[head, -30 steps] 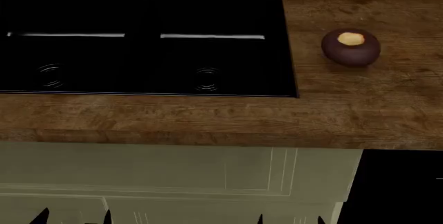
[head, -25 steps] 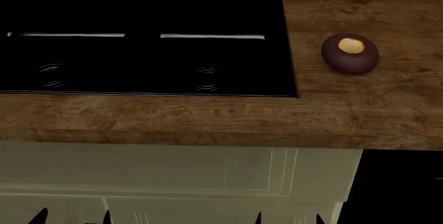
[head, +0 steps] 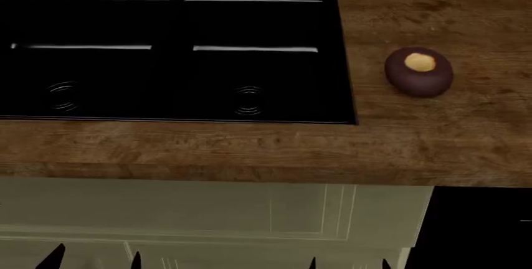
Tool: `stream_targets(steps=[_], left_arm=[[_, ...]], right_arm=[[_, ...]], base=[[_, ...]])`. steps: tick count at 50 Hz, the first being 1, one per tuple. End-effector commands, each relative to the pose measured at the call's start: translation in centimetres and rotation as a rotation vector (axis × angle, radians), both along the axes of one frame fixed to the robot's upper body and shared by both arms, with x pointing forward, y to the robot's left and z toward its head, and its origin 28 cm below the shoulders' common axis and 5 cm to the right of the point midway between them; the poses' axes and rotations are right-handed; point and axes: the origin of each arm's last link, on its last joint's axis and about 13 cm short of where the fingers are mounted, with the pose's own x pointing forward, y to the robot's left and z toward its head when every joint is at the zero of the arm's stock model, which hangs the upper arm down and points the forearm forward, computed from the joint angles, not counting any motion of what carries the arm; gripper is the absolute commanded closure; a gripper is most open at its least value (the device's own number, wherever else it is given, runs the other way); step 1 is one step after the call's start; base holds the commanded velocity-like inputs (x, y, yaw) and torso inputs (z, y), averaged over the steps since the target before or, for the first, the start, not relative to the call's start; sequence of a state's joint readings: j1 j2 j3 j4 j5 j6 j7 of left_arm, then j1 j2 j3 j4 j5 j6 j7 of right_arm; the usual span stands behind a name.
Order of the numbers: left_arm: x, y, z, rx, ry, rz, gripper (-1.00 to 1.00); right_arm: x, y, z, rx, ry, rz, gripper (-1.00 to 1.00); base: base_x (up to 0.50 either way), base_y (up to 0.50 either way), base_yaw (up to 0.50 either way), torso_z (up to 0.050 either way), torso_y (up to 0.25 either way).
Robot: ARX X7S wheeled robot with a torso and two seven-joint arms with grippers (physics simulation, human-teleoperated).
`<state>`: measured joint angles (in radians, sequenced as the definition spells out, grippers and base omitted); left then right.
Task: Turn the sink spout to the left.
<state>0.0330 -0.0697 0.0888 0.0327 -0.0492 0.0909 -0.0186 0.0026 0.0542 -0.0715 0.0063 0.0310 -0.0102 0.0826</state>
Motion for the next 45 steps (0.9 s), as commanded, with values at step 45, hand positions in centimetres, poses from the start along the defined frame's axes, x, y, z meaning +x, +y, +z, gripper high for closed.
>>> stream_targets(steps=[45], left_arm=[[-0.1,0.6,1.8,-0.090,-0.033,-0.009,-1.00]], right_arm=[[-0.2,-0.5,3.6,-0.036,-0.035,-0.028,-1.00]], base=[[0.00,0.00,0.00,0.037,0.000]])
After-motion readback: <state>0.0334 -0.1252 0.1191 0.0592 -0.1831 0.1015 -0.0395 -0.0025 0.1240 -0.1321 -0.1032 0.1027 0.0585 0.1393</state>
